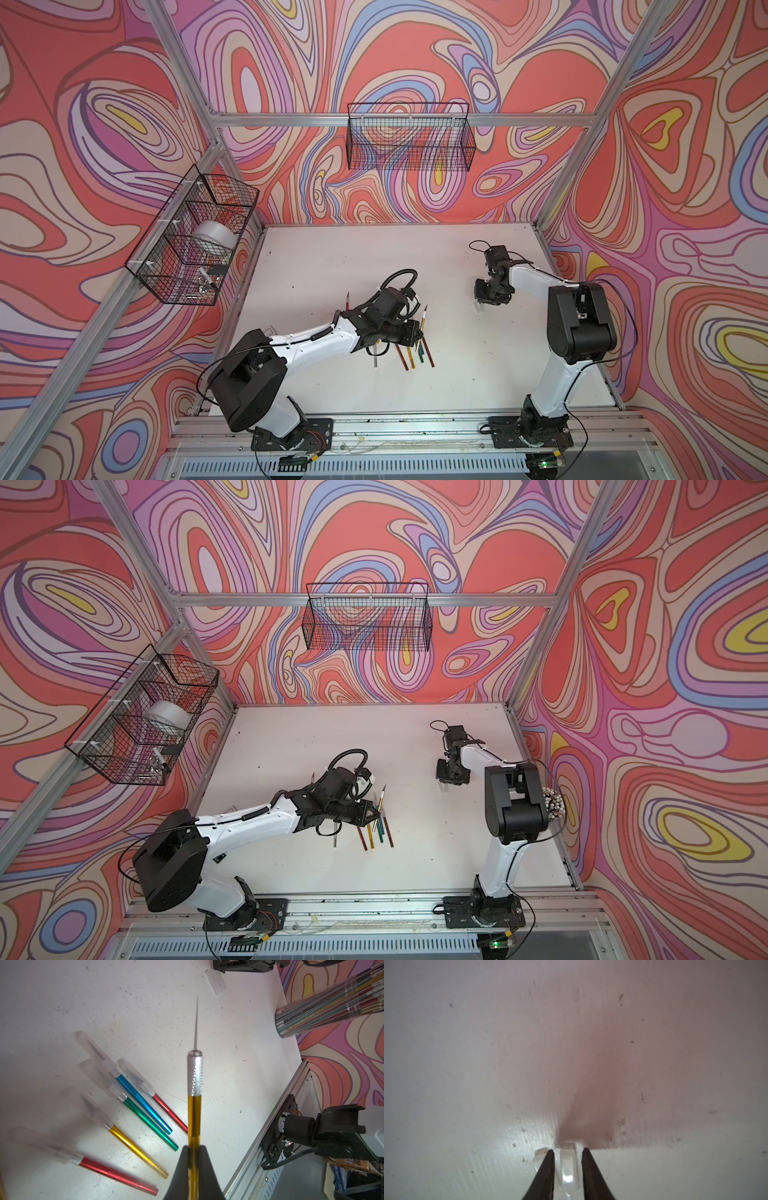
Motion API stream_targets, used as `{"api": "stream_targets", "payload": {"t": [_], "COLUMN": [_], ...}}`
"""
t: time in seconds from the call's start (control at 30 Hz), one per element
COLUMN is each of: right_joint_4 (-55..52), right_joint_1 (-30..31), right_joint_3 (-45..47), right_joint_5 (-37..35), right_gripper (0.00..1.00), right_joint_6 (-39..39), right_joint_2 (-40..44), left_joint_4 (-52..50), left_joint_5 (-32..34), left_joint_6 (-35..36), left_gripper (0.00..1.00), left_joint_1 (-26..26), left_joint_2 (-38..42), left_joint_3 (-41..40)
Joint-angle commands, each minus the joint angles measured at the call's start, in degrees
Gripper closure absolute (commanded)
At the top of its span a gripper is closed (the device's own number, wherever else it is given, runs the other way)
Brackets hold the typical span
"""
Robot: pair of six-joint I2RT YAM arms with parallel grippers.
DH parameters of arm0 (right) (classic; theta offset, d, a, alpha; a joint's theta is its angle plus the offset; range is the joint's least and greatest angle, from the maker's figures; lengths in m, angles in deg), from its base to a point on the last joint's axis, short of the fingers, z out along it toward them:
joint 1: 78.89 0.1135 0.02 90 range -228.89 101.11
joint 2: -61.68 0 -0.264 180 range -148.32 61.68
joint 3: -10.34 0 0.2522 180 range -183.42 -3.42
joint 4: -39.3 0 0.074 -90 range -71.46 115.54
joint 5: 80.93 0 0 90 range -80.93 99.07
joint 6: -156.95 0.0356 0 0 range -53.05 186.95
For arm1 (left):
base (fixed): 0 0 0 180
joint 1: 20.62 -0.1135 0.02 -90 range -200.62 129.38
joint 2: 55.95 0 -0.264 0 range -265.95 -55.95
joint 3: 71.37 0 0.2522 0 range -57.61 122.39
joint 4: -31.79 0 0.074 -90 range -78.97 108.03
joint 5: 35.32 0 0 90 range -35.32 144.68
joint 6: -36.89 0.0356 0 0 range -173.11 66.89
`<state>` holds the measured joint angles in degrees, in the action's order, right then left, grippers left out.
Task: Remove protective caps from carving knives
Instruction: Place the protective sleeve at the center of the board, then place the carving knife at the center of the board.
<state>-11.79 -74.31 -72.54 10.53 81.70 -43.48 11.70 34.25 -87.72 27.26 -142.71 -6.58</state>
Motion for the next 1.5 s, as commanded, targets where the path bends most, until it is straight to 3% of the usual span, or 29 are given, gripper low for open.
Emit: {"api": "stream_targets", "payload": {"t": [0.0, 0.17, 0.37, 0.7, 1.0, 1.3, 1.47], "right_joint_4": [2.2, 4.7, 8.1, 10.2, 12.8, 12.6, 12.4], "right_joint_1": [0.0, 0.1, 1.2, 5.7, 6.5, 6.5, 6.5], "right_joint_3": [2.2, 6.7, 12.5, 17.4, 18.6, 18.2, 18.3], "right_joint_5": [0.4, 3.0, 10.9, 22.5, 35.3, 37.2, 37.9], "right_gripper": [0.74, 0.74, 0.7, 0.45, 0.24, 0.03, 0.02], "right_joint_6": [1.2, 2.6, 3.8, 5.2, 7.1, 6.4, 6.2], "right_joint_2": [5.8, 12.1, 21.4, 33.3, 37.8, 37.5, 37.7], "left_joint_4": [-3.4, -7.3, -14.0, -26.2, -32.5, -33.2, -32.9], "left_joint_5": [1.4, 2.8, 4.8, 11.0, 19.6, 22.3, 22.1], "left_joint_6": [-0.6, 0.2, 2.5, 9.3, 12.5, 13.8, 15.6], "left_gripper": [0.98, 0.99, 0.99, 0.99, 0.99, 0.99, 0.98], "left_joint_1": [-0.7, -2.3, -5.5, -12.6, -18.7, -24.2, -27.0], "left_joint_2": [1.0, 2.2, 4.3, 5.0, 1.7, -2.1, -4.5], "left_joint_3": [1.5, 3.1, 4.6, 8.2, 10.9, 11.6, 12.1]}}
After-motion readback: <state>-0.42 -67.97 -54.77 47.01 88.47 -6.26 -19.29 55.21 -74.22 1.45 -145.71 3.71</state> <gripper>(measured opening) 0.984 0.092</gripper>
